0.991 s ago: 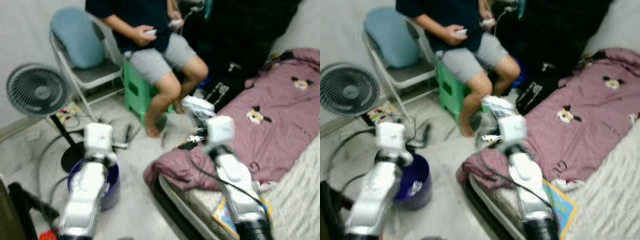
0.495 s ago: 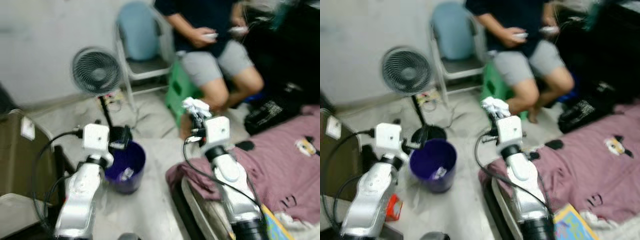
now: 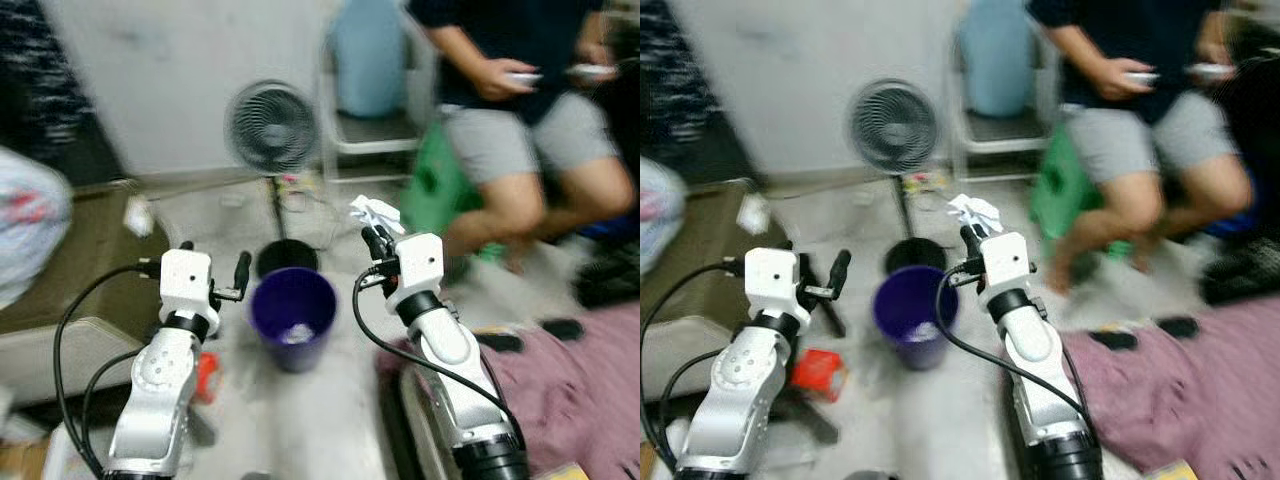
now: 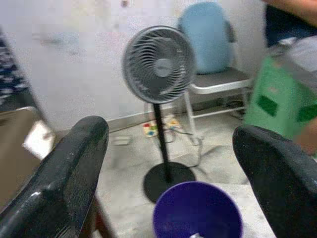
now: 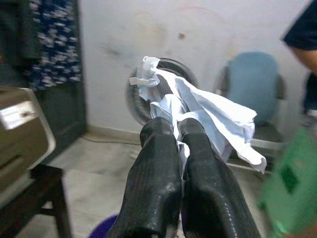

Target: Clean up the room

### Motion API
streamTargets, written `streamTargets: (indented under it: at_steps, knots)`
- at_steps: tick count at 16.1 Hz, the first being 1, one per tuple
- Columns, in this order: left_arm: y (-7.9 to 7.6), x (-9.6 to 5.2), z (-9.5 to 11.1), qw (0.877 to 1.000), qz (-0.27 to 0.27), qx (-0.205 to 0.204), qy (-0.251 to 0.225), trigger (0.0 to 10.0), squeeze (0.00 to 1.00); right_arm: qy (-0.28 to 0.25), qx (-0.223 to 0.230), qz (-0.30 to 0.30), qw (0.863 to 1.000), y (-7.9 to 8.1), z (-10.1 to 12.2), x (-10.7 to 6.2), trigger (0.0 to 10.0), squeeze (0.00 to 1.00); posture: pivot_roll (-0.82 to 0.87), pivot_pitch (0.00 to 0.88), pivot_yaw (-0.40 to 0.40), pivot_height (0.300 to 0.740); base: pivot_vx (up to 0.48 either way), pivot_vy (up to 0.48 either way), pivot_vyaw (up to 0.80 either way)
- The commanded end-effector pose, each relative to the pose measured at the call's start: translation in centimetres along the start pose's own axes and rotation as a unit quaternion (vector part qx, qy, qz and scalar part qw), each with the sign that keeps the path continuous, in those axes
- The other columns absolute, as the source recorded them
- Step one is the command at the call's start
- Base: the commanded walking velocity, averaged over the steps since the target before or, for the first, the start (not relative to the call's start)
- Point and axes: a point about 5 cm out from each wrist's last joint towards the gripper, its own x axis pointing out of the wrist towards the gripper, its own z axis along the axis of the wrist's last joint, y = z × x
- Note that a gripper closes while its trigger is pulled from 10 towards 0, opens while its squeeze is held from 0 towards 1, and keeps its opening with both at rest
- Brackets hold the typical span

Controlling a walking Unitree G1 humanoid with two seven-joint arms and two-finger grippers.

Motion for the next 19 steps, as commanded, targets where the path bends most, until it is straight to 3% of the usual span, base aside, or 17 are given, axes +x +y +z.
streamTargets:
  at_steps: [1,7,19]
  knots:
    - [-0.03,-0.01,0.27,1.000,0.000,0.004,-0.006,10.0,0.00,-0.005,-0.001,-0.003,1.000,-0.25,0.17,-0.02,10.0,0.00,0.04,0.000,0.020,0.740,0.000,0.000,0.80]
    - [0.00,-0.01,0.24,1.000,-0.003,0.003,-0.006,10.0,0.00,-0.007,0.001,-0.016,1.000,-0.46,0.14,0.02,10.0,0.00,0.04,0.000,0.021,0.740,0.000,0.000,0.77]
    - [-0.10,-0.02,0.34,1.000,-0.013,-0.007,-0.009,10.0,0.00,0.001,0.010,-0.037,0.999,-0.87,-0.03,-0.03,10.0,0.00,0.03,0.000,0.025,0.740,0.000,0.000,0.00]
